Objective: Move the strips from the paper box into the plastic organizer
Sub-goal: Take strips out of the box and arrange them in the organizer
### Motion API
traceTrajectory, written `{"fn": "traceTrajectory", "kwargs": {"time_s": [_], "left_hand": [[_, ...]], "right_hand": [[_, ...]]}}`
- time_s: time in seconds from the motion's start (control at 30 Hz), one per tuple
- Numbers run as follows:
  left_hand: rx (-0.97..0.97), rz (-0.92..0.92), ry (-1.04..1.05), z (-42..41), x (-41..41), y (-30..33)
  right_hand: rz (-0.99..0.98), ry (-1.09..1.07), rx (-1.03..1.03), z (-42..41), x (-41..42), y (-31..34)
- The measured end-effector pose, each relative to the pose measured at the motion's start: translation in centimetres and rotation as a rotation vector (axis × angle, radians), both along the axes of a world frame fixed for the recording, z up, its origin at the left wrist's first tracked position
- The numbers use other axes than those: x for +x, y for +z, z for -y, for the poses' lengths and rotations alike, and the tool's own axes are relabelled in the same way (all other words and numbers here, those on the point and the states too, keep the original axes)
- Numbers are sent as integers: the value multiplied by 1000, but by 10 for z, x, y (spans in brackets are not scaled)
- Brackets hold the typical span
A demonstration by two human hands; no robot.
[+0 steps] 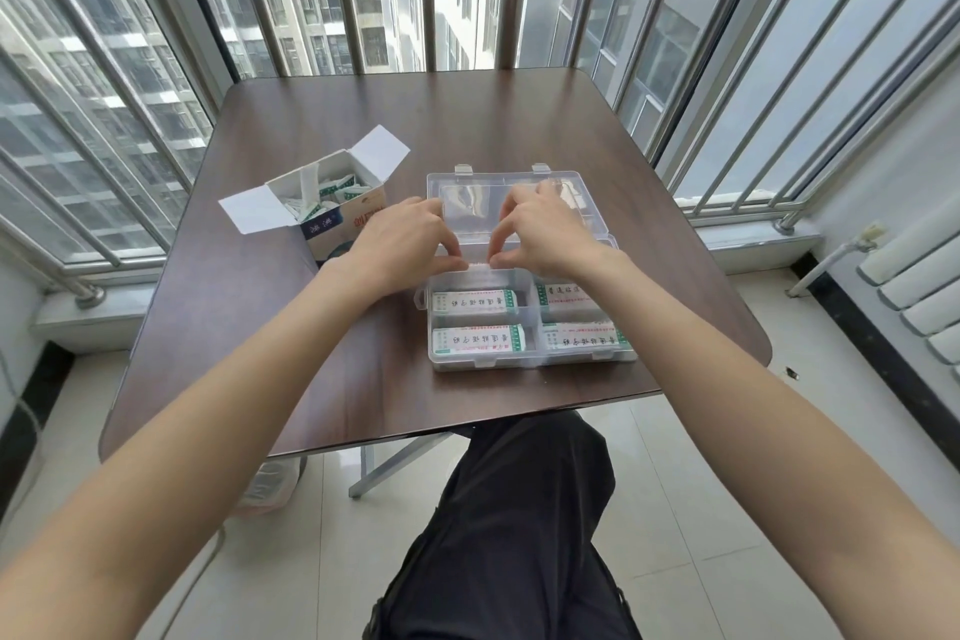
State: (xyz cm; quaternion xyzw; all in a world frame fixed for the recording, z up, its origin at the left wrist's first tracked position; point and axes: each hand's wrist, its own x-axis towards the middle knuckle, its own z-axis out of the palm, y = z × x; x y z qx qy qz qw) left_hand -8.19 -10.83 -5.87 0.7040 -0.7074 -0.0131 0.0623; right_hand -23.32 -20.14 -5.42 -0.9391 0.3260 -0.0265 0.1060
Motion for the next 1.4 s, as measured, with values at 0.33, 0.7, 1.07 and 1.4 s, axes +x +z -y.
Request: {"fn": "traceTrajectory", "kwargs": {"time_s": [0.33, 0.7, 1.07, 1.4], "left_hand": [[48, -24, 4, 2, 2, 0], [48, -60, 3, 3, 2, 1], [52, -93, 4, 3, 0, 1], [-113, -104, 15, -11, -5, 16]], "right_hand": [[-209, 86, -116, 9, -7, 6], [-130, 16, -96, 6, -5, -1], [-87, -42, -70, 2, -2, -5], [324, -114, 35, 0, -12, 16]]}}
